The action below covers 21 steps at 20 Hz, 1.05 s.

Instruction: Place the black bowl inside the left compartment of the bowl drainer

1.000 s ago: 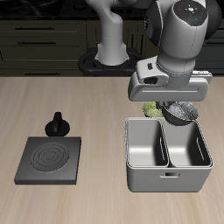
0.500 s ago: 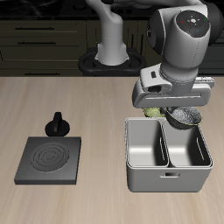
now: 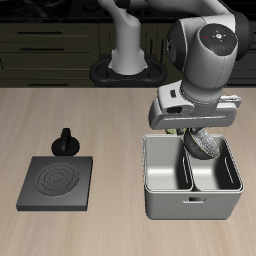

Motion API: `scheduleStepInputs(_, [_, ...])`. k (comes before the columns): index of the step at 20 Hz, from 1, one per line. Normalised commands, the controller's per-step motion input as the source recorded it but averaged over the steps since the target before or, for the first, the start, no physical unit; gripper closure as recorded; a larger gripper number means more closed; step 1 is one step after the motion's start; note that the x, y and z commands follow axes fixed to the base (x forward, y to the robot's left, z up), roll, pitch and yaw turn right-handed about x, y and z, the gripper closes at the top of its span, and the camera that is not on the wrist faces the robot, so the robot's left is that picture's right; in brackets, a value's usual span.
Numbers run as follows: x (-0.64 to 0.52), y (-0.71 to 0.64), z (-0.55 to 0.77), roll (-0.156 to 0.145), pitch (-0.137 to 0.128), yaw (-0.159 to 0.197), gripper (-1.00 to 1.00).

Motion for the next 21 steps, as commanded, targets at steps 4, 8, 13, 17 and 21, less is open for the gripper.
scheduleStepInputs(4, [-0.12,-0.05,0.02,0.002,-0.014,0.019,-1.00])
scheduleStepInputs(8, [-0.16,-0.01,0.09,0.024,-0.027,0.028,-1.00])
scheduleStepInputs(13, [-0.26,0.00,0.25,0.039,-0.042,-0.008,-1.00])
scheduleStepInputs(17, [-0.20,0.05,0.24,0.042,-0.041,-0.008,-1.00])
scheduleStepInputs(21, [-0.16,-0.02,0.16,0.015,-0.040,0.004,-1.00])
